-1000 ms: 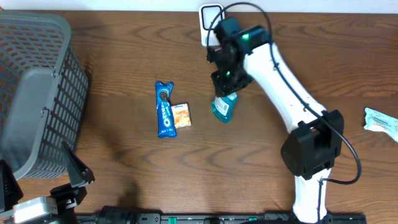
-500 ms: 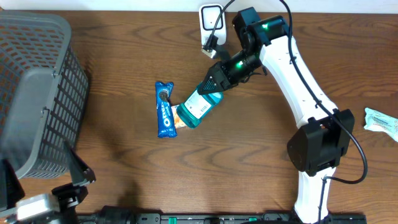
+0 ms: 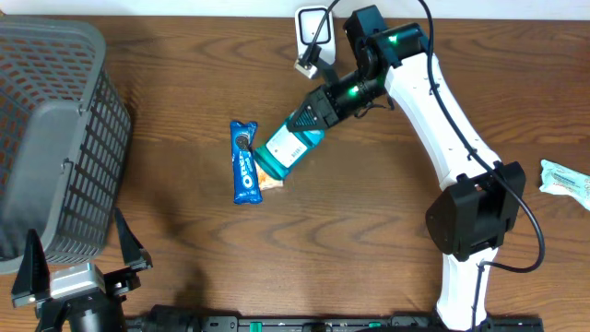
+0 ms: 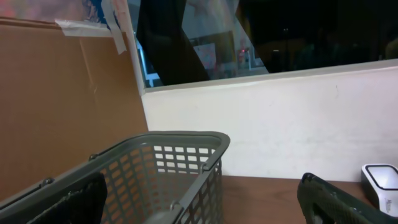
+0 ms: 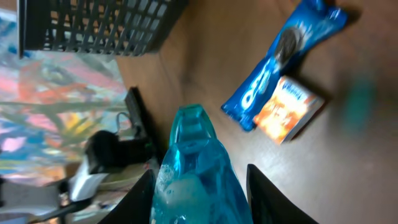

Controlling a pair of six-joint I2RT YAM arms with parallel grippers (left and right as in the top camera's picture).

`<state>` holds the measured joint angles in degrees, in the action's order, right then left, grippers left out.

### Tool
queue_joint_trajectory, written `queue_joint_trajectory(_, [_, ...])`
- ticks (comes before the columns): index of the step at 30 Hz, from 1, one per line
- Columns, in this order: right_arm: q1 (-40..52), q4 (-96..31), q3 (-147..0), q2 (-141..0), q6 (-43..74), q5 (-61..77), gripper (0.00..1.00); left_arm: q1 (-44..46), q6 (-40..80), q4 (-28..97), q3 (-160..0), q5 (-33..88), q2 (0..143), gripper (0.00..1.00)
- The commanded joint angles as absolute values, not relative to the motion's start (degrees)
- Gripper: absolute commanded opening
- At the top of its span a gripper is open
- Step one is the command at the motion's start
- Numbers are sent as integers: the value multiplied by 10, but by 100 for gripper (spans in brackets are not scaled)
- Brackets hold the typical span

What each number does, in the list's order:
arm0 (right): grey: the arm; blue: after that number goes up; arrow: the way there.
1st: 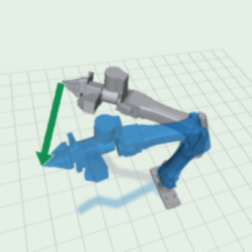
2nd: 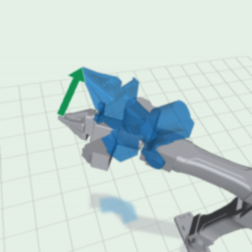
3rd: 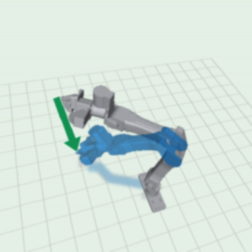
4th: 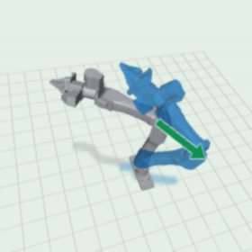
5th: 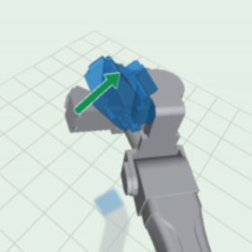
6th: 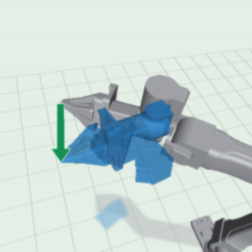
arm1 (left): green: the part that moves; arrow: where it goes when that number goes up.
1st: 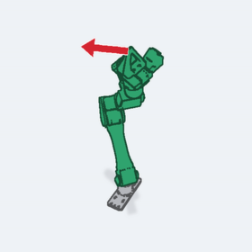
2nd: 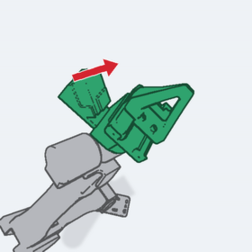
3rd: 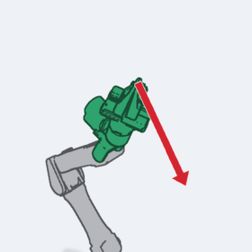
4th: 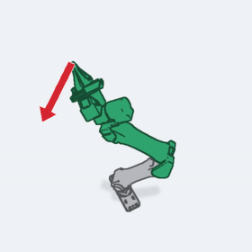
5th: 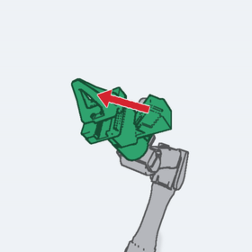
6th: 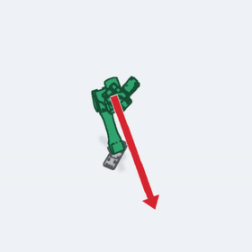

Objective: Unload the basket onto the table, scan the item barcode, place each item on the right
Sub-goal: 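Lift the mouthwash bottle and hold it over the scanner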

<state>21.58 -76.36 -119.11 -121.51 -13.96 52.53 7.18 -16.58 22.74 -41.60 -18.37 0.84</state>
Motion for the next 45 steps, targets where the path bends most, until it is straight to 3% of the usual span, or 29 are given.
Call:
queue_joint_trajectory(1, [213,-711,-1207,-1207,-144,486,13,73,-170,227,-415,-187,2,98])
queue_joint_trajectory(4, [213,-660,-1207,-1207,-137,406,9,73,-143,227,-415,-187,2,98])
queue_joint_trajectory(10, [213,-543,-1207,-1207,-157,345,12,73,-128,246,-415,-187,2,98])
queue_joint_trajectory(19, [214,-350,-1207,-1211,-161,141,10,73,-128,264,-415,-187,2,98])
queue_joint_trajectory(34, [223,-28,-1206,-1319,-353,-114,12,73,-128,266,-415,-187,2,98])
queue_joint_trajectory(45, [249,95,-1206,-1389,-395,-145,13,73,-128,291,-415,-187,2,98])
